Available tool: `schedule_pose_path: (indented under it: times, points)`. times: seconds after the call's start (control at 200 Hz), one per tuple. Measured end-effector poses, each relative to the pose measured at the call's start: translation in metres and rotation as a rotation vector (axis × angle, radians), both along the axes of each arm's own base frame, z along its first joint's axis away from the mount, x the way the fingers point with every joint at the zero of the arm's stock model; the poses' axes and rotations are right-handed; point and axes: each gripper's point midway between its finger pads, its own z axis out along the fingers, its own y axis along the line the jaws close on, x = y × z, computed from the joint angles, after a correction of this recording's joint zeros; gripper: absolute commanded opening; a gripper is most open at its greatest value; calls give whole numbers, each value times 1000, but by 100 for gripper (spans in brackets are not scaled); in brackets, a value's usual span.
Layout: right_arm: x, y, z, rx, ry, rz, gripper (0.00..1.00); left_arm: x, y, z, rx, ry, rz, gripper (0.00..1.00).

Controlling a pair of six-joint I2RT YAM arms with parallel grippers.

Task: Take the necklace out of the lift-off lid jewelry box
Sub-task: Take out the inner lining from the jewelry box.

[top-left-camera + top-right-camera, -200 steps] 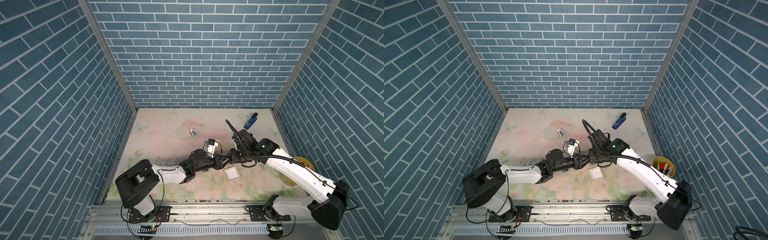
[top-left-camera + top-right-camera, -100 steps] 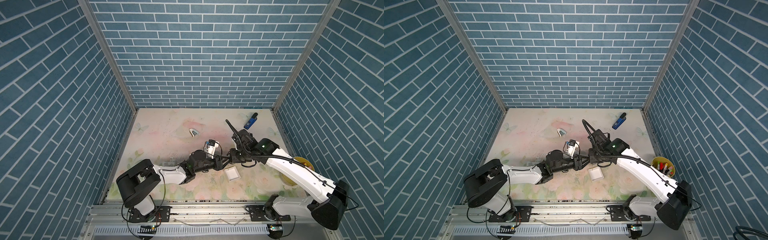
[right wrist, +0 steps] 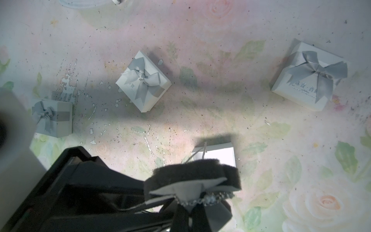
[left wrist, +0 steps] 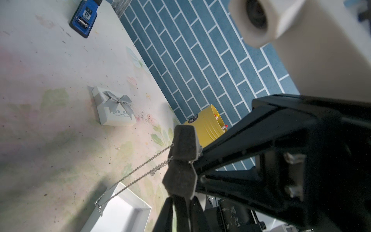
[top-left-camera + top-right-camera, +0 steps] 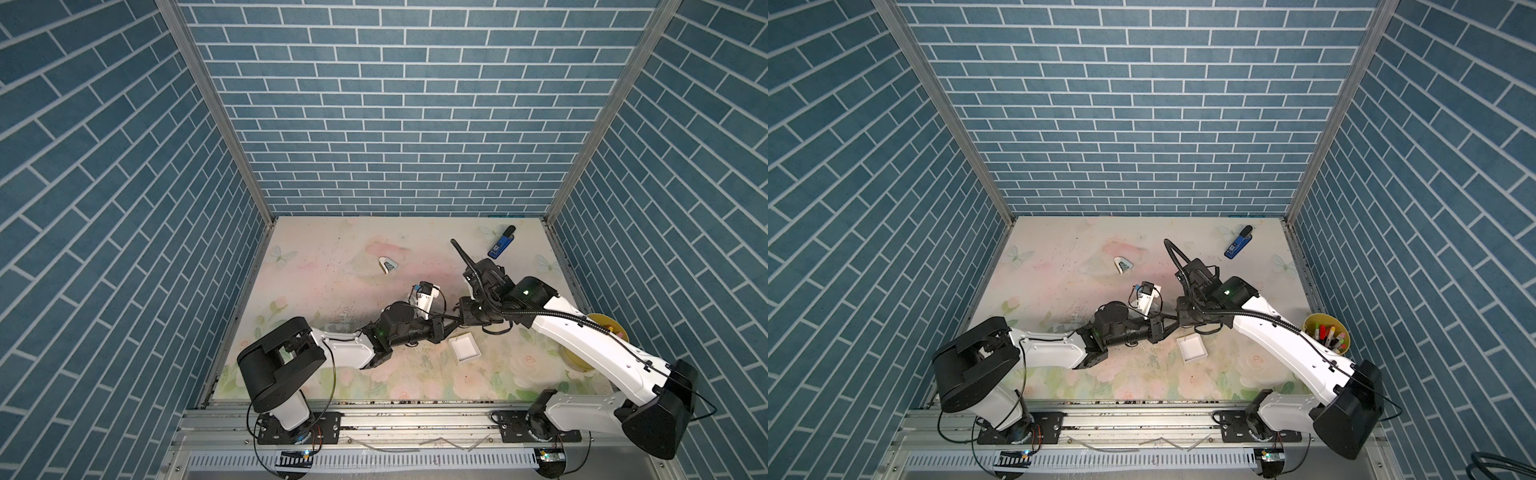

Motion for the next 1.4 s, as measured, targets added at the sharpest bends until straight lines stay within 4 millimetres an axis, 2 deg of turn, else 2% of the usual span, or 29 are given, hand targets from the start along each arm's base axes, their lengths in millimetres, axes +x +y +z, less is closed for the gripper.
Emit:
schedule_pose_path:
  times: [0.06,0.27,0.485,0.72,1.12,1.4]
  points:
    - [0,0,0,0,0,0,4,0,0,1,-1,-9,-1,0]
    - [0,1,0,5,1,2,10,0,2,2,23,-59,-1,0]
    - [0,2,1,12,2,-6,21,1,5,3,59,-133,1,0]
    - [-2,2,4,28,1,-10,30,1,15,-9,90,-192,25,0]
    - [-6,-1,16,60,-20,-6,31,4,27,-13,99,-303,68,0]
    - [-11,-21,42,66,-141,6,33,3,31,-12,102,-353,74,0]
